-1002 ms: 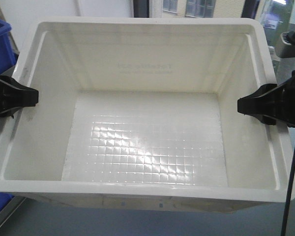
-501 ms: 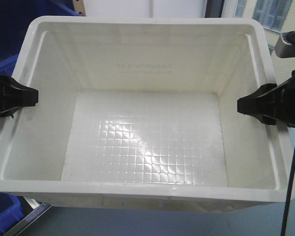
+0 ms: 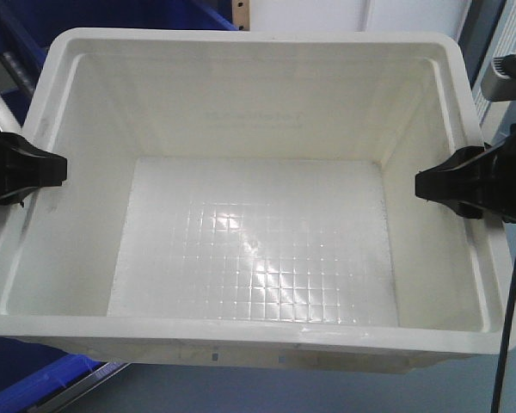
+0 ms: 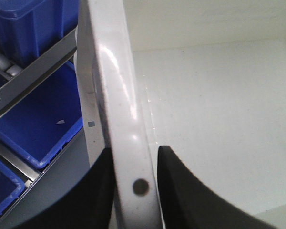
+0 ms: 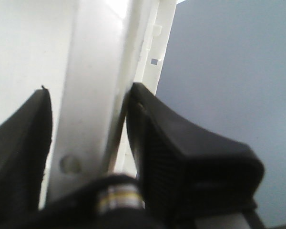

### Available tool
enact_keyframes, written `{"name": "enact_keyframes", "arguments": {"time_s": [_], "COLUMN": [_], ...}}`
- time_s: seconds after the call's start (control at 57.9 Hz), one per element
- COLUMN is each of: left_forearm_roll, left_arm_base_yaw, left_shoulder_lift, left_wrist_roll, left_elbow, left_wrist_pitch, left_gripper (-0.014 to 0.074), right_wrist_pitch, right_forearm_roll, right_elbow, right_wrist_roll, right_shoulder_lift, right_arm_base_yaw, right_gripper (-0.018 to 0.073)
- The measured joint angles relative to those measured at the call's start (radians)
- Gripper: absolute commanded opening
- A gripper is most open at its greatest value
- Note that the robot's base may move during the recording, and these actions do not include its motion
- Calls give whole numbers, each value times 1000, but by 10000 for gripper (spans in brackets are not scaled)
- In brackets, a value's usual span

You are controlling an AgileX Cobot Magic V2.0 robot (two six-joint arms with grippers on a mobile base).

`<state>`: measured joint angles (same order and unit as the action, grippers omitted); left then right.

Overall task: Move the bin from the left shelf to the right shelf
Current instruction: 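Hold the tote with both grippers while driving toward the other shelf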

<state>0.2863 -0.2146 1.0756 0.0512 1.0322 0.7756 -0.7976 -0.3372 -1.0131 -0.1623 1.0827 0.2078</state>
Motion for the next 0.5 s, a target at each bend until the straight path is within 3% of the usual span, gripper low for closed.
{"name": "enact_keyframes", "arguments": {"time_s": [0.501], "left_forearm_roll": [0], "left_arm_base_yaw": [0], "left_shoulder_lift": [0], "left_wrist_roll": [0], "left_elbow": [0], "left_wrist_pitch": [0], "left_gripper": [-6], "right_wrist_pitch": [-2], "right_forearm_roll": [0], "right_elbow": [0], "right_wrist_roll": [0], "right_shoulder_lift": [0], "right_arm_base_yaw": [0], "right_gripper": [-5]}}
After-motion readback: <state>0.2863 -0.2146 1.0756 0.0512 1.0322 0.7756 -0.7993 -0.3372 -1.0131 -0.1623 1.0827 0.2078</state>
